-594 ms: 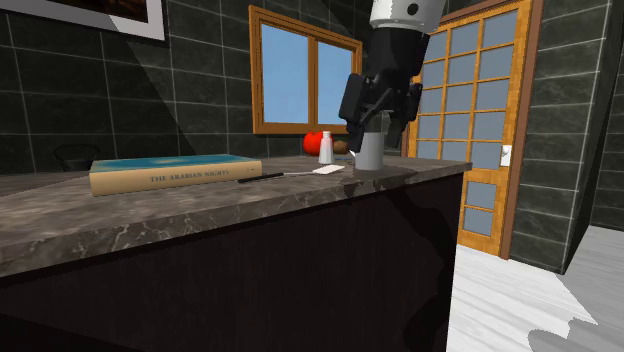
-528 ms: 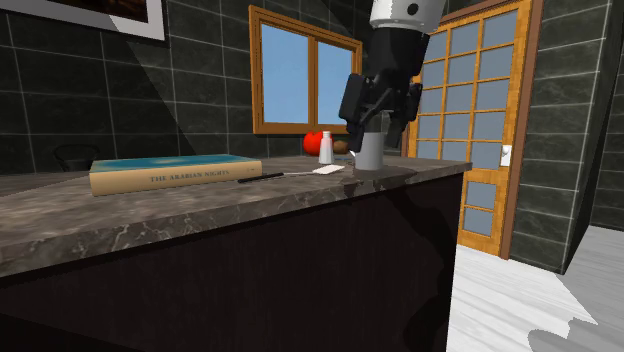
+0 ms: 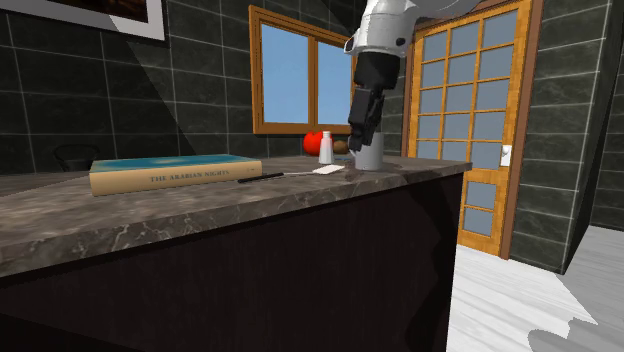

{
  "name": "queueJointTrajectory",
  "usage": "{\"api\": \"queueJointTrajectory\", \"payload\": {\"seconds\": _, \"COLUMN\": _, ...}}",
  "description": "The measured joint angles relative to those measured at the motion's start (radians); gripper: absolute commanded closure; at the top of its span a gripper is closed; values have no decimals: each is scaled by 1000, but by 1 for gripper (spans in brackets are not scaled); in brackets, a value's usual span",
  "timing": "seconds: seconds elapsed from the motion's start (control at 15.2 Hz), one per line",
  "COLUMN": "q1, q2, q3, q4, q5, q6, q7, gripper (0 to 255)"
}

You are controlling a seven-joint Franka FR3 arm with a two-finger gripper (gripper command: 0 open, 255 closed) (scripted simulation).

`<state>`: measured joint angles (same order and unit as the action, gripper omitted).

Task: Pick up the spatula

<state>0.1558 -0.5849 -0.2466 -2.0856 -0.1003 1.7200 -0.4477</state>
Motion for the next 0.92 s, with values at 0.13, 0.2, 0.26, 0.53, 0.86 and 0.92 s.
{"api": "queueJointTrajectory", "payload": {"seconds": 0.13, "q1": 49, "q2": 109, "q3": -67, "q4": 104, "q5": 15, "q6": -14, "q7": -168, "gripper": 0}}
{"api": "queueJointTrajectory", "payload": {"seconds": 0.2, "q1": 69, "q2": 151, "q3": -96, "q4": 142, "q5": 23, "q6": -21, "q7": -252, "gripper": 0}}
{"api": "queueJointTrajectory", "payload": {"seconds": 0.26, "q1": 88, "q2": 197, "q3": -127, "q4": 189, "q5": 35, "q6": -34, "q7": -338, "gripper": 0}}
{"api": "queueJointTrajectory", "payload": {"seconds": 0.53, "q1": 151, "q2": 408, "q3": -220, "q4": 381, "q5": 109, "q6": -83, "q7": -671, "gripper": 0}}
{"api": "queueJointTrajectory", "payload": {"seconds": 0.86, "q1": 153, "q2": 693, "q3": -262, "q4": 685, "q5": 229, "q6": -207, "q7": -1061, "gripper": 0}}
{"api": "queueJointTrajectory", "payload": {"seconds": 0.92, "q1": 144, "q2": 745, "q3": -260, "q4": 748, "q5": 249, "q6": -235, "q7": -1124, "gripper": 0}}
